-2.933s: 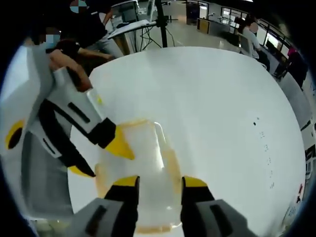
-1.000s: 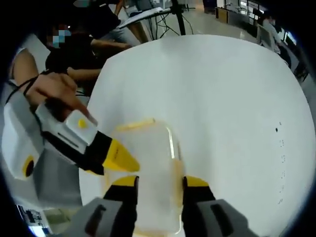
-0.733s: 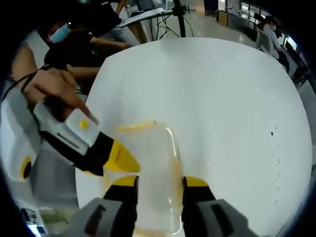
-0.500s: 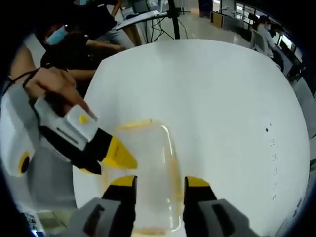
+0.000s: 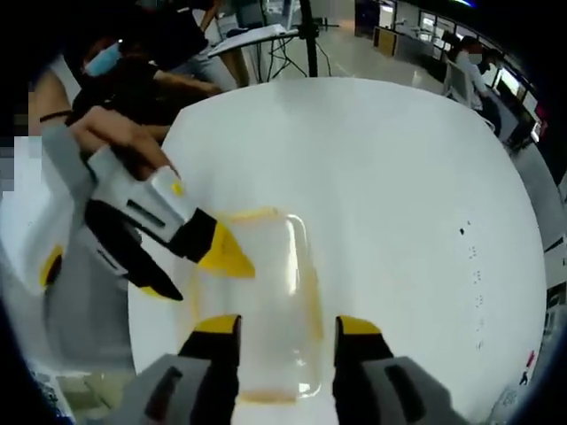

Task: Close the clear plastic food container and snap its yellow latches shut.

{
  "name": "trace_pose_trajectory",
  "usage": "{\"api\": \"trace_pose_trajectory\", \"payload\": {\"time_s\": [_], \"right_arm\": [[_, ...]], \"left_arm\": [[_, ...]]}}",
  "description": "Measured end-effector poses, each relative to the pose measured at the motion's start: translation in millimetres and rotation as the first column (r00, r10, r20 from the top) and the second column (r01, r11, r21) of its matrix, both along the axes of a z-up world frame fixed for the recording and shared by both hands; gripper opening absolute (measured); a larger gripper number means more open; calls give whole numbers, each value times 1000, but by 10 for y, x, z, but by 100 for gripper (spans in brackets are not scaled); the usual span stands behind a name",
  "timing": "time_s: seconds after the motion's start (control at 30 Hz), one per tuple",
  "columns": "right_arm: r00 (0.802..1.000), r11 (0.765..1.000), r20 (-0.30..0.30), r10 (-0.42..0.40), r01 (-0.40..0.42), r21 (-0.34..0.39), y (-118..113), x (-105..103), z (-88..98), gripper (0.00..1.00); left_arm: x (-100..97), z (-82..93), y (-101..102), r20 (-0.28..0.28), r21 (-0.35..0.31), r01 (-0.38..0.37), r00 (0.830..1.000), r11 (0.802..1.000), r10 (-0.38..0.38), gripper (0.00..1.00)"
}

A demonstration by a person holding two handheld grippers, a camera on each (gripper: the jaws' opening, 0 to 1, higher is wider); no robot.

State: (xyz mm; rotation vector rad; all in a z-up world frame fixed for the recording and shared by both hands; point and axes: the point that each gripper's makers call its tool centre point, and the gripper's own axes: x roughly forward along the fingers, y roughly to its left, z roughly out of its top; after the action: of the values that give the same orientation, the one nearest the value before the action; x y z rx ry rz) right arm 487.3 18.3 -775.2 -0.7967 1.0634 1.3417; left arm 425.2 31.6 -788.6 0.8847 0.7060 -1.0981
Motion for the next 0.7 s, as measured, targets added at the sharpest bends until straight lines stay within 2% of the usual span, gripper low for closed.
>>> {"api": "trace_pose_trajectory", "payload": {"time_s": [0.1,0.23,0.4,0.43,0.47,0.5,0.6,0.7], "right_arm": [[1000,1000,6,-1,1,3,-24,-18,24,45],[1000,1000,12,-9,9,8,-75,-48,41,46],[1000,1000,16,-4,4,0,-146,-113,46,49],[1000,1000,16,-3,3,-1,-161,-113,37,50],[1000,1000,17,-6,6,-4,-186,-118,31,51],[1000,1000,17,-5,5,-4,-194,-134,33,52],[1000,1000,25,10,-10,-5,-222,-178,45,54],[999,1000,35,19,-19,-4,-244,-209,63,55]], "left_arm": [[-6,27,-7,-7,-8,7,1000,1000,-7,61],[-2,15,44,-43,-3,-8,999,1000,8,61],[2,106,39,-43,-10,16,999,1000,-16,68],[8,101,52,-40,-1,18,999,1000,-18,69],[52,116,81,-1,35,64,998,997,-64,69],[65,120,85,12,42,78,997,996,-78,71],[42,108,86,-47,11,46,998,999,-46,75],[110,113,121,-35,22,51,998,998,-51,76]]}}
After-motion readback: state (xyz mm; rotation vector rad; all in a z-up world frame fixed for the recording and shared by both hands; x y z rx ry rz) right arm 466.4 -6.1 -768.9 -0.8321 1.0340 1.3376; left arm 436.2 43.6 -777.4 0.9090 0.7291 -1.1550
